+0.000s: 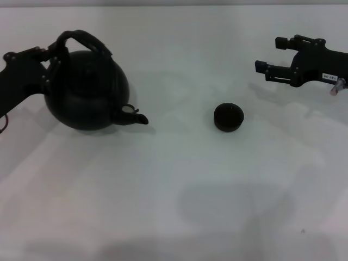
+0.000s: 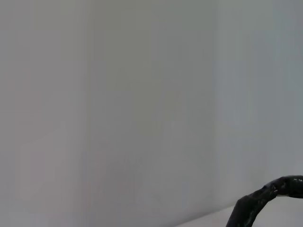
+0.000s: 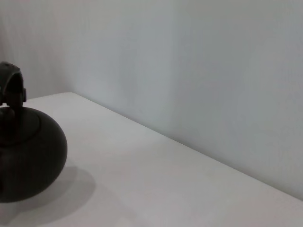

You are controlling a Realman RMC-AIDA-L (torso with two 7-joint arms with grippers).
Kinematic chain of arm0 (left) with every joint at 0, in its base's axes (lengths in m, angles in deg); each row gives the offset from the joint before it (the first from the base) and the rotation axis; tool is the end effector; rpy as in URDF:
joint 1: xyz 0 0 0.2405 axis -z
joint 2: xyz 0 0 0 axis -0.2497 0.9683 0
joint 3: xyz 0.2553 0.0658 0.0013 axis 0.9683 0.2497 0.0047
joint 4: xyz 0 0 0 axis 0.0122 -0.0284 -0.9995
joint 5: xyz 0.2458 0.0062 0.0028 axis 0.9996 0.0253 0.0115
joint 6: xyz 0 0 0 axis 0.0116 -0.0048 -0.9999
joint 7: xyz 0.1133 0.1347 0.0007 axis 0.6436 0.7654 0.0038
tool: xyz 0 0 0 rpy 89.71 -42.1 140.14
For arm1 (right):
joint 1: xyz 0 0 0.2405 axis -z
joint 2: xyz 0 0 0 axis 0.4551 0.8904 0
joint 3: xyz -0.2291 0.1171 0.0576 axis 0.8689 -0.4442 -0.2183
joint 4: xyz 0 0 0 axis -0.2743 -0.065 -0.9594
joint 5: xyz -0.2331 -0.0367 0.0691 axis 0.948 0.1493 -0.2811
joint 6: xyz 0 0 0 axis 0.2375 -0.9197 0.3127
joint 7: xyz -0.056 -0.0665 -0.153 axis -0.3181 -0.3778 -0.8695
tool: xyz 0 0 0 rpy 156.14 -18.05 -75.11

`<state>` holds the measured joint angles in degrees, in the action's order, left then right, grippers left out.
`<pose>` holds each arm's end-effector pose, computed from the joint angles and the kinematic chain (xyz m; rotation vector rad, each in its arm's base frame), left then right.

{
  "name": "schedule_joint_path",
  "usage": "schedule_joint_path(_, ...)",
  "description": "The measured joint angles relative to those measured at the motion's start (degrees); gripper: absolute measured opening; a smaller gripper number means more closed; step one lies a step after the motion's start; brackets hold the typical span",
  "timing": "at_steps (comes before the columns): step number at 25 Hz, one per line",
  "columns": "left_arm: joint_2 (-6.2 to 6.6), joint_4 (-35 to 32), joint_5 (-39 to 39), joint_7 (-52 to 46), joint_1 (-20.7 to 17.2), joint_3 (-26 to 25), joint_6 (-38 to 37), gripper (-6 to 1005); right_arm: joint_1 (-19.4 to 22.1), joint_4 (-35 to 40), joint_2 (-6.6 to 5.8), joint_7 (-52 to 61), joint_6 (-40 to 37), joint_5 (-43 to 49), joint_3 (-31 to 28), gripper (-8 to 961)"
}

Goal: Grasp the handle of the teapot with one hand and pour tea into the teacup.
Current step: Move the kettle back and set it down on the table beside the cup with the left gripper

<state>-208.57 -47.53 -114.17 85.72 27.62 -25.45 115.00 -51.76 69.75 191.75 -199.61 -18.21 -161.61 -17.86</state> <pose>-0.3419 0.3604 -0.0188 -2.1389 -0.5079 -0.7288 0.3178 0.4046 -0.0269 -2.4655 0.5415 0.5063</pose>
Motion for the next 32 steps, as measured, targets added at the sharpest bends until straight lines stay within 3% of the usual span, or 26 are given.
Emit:
schedule_joint_path(14,0.09,8.92,-2.87,9.20,-0.73,-7.06,3.88,131,0.09,-0.74,-0.18,0.00,-0.67,0.01,-0.09,828)
schedule_joint_path(32,0.05,15.17,-6.70,16.67,0.62,-8.54,3.48,129,-0.22,-1.43,-0.01,0.00,-0.97,0.00,-0.09,829)
